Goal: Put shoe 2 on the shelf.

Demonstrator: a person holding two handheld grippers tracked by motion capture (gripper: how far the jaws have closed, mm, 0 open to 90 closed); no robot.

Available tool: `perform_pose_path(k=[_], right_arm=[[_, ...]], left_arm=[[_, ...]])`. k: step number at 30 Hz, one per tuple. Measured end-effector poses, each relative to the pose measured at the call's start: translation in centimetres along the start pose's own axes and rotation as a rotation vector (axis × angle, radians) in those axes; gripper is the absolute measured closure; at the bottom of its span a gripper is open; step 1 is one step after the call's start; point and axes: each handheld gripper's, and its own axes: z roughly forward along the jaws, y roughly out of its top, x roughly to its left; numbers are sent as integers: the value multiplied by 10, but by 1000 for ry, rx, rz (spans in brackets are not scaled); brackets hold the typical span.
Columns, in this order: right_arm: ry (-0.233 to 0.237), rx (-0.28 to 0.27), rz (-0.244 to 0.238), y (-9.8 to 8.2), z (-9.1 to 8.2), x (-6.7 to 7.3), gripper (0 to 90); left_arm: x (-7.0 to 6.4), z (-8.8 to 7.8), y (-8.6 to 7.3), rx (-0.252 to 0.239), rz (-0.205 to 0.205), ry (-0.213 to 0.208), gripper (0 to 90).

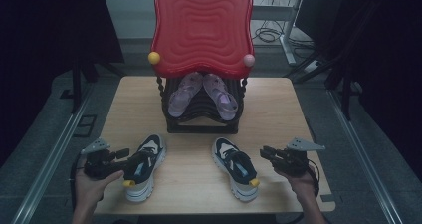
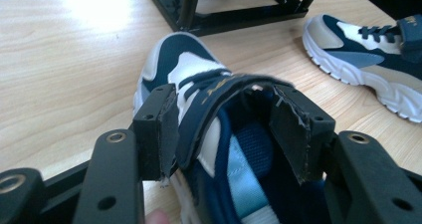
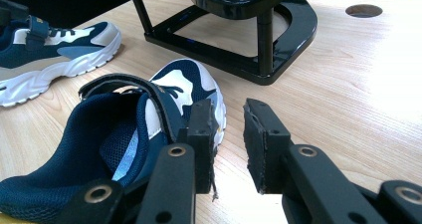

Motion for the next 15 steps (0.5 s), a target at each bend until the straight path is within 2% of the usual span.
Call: perform_pose_path(k=[6, 11, 15], right_arm=[[-5, 2, 2, 0, 0, -1, 732], [-2, 6, 0, -1, 2, 0, 726], [0, 6, 2, -1, 1, 1, 709]], left_arm=[[6, 2, -8, 20, -12, 16, 457], [4, 8, -9, 43, -1, 21, 465], [4, 13, -11, 65, 4, 26, 513]])
